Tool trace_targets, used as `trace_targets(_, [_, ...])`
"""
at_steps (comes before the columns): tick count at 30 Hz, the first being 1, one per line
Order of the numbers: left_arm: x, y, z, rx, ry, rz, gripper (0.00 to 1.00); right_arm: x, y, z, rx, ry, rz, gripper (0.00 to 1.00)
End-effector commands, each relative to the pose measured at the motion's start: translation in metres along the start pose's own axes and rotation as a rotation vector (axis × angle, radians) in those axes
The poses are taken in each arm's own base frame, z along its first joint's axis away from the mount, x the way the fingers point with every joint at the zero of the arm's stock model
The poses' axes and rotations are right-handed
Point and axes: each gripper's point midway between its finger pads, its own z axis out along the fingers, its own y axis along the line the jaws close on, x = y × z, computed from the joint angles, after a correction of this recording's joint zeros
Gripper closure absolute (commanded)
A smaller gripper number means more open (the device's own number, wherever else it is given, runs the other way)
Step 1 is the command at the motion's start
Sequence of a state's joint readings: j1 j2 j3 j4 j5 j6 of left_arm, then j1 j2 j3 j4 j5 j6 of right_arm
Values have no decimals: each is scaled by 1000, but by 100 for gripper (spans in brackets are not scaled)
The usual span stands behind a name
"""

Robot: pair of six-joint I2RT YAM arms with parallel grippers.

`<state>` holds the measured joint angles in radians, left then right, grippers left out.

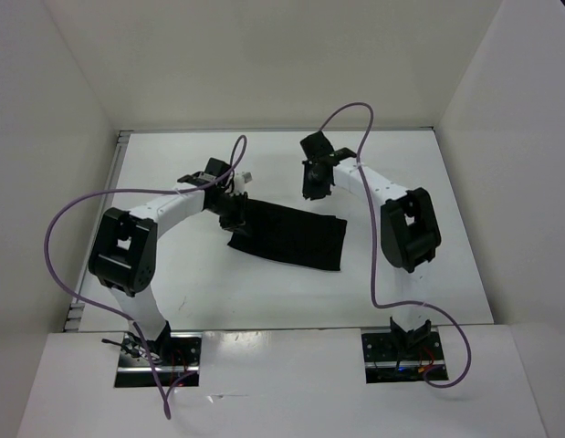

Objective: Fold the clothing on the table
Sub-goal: Fold the skirt

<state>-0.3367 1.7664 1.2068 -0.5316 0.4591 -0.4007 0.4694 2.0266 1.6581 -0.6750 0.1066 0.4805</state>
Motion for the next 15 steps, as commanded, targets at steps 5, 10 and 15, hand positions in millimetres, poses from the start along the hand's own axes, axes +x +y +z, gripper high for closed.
trace_targets(5, [-57,-26,-2,57,-108,33,85,49,-16,-50,-40,72,16,52])
trace_targets(10, [-80,-28,8,66,-120,52,85,84,-36,-69,-19,103,79,45])
trace_targets(15, [-96,-11,33,10,-116,27,87,104,-47,-75,5,137,113,45])
